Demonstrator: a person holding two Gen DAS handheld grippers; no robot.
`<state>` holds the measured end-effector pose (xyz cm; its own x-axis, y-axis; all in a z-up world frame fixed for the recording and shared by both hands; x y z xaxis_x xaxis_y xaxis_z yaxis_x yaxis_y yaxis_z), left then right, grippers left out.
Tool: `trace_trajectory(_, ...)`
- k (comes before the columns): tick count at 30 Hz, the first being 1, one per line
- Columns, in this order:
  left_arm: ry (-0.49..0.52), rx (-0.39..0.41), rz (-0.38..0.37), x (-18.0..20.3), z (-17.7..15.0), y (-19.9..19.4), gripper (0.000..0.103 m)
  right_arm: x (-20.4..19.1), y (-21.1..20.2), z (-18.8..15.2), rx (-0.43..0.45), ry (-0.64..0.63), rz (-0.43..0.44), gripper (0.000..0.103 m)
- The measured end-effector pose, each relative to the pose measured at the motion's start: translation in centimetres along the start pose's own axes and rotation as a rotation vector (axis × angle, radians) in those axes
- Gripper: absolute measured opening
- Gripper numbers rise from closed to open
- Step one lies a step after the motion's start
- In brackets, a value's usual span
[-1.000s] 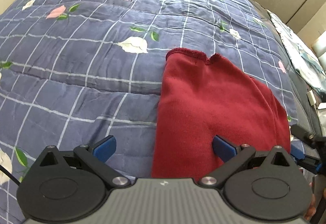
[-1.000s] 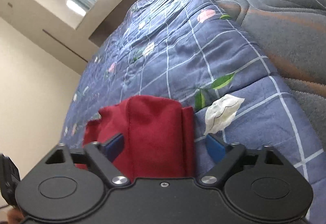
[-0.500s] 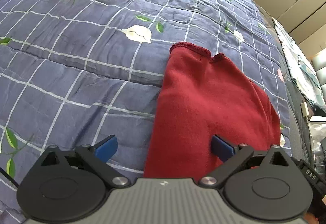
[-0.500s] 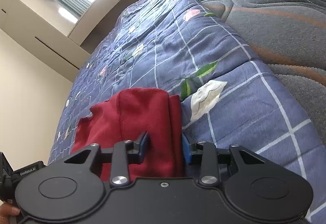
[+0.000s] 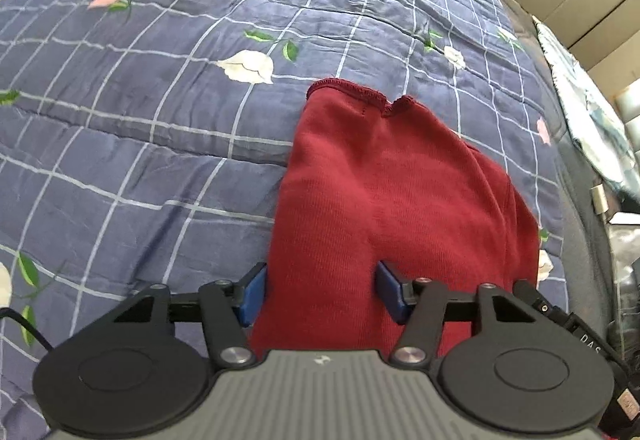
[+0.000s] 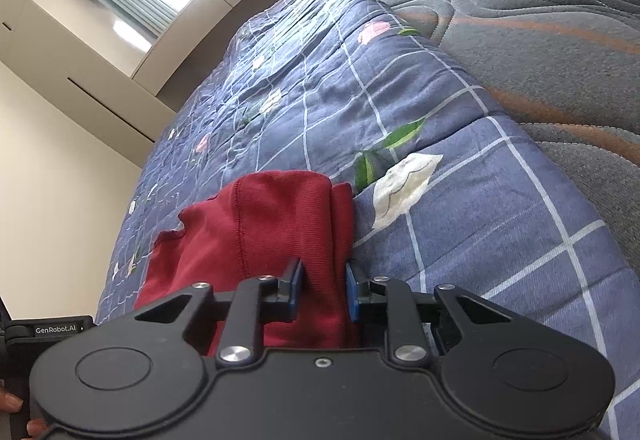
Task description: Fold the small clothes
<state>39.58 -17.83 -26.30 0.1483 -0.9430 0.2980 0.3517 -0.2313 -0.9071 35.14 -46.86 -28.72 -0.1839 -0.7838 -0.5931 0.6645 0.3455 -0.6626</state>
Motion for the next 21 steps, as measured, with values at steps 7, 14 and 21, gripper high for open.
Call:
trace_trajectory(7,0.031,0.001,0.03,0.4,-0.1,-0.3,0.057,-0.6,-0.1,0.0,0.007,-0.019,-0.028,0.02)
trace_trajectory(14,0.036,-0.015,0.003,-0.1,0.1,0.1,0.062,-1.0,-0.1,-0.1,0.027,-0.016,-0.069,0.019)
trace_trajectory(21,0.028,-0.046,-0.064,-1.0,0.4,0.6,0.059,-1.6,-0.2,-0.1,0.049,-0.019,-0.109,0.016)
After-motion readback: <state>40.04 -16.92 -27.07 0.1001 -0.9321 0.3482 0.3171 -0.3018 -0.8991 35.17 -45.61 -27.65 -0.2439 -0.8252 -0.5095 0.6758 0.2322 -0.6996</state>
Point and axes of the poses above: each gripper's, at about its wrist camera, not at the fingertips, and y roughly the way its jaws point, x to its right, z to its top, the point moved 7 cm from there along y, roughly the way its jaws point, and after that the axes turned 2 degrees about -z, right-handed, at the moved point
